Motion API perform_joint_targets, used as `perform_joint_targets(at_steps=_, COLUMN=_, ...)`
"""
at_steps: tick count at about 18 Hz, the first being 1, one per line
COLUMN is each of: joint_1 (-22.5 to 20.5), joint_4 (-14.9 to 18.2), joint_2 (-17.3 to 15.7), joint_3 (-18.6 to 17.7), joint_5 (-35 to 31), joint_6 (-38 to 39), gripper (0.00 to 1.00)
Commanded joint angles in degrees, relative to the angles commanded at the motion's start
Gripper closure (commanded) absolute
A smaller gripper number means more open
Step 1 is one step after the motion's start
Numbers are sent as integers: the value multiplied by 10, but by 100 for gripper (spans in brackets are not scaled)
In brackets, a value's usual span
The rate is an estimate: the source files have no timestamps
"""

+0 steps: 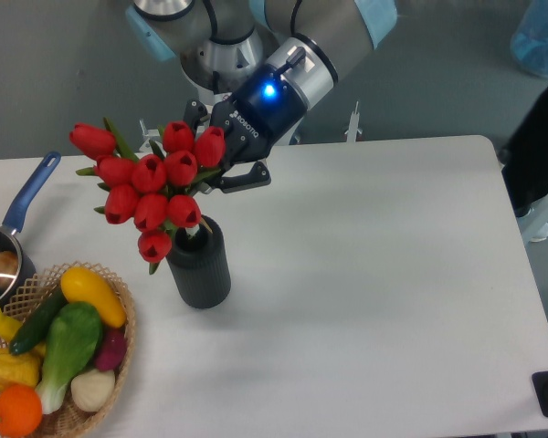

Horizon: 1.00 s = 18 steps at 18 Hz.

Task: Insert the flowers into the vase
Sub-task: 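Lower the tulip stems down into the black vase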

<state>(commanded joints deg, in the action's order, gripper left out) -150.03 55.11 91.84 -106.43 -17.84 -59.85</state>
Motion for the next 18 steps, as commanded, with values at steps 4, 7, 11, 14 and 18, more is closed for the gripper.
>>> perform_joint_targets(at_steps=4, joint_1=0, joint_4=0, joint_2=2, joint_3=-18, joint_5=0, joint_6=-23, gripper=100)
perform_joint_targets(at_steps=7, joint_1=1, joint_4=0, joint_2=6, joint_3=-40, joint_5=0, joint_6=-53, gripper=100)
perform_joint_targets(at_steps=11, joint_1=1, joint_4=0, joint_2=15, joint_3=-69, joint_5=1, joint_6=-102, gripper=100)
perform_joint_targets(at_steps=14, joint_1=9, joint_4=1, joint_2=32, joint_3=-73, joint_5=0, joint_6=-115, gripper=100)
perform_joint_targets(at_steps=18, joint_1=10, joint_4=1, joint_2=46, joint_3=-74, joint_5=-2, joint_6=-119, gripper=98)
